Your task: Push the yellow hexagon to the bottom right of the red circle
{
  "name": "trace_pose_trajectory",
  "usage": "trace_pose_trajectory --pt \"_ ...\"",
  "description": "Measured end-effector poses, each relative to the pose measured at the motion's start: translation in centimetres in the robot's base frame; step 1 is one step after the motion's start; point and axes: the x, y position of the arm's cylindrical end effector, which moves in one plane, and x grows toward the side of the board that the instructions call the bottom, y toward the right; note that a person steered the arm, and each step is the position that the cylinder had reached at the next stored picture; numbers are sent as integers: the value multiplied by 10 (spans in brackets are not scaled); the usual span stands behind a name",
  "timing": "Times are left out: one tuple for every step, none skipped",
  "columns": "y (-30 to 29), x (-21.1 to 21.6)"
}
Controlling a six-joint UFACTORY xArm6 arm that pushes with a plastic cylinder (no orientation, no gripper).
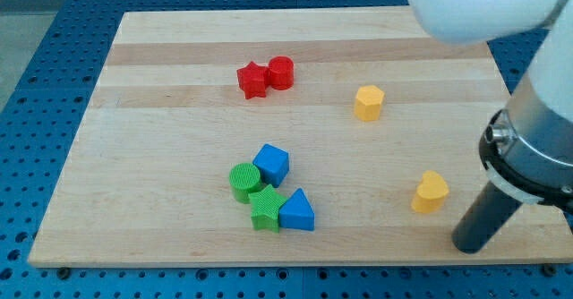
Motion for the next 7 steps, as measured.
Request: trace_pose_trajectory --pt "-10 -42" --pt "-22 -94" --pt "-40 -127" --pt "-59 -158" --pt "-76 -182" --pt "-79 -186" --pt "-37 -194"
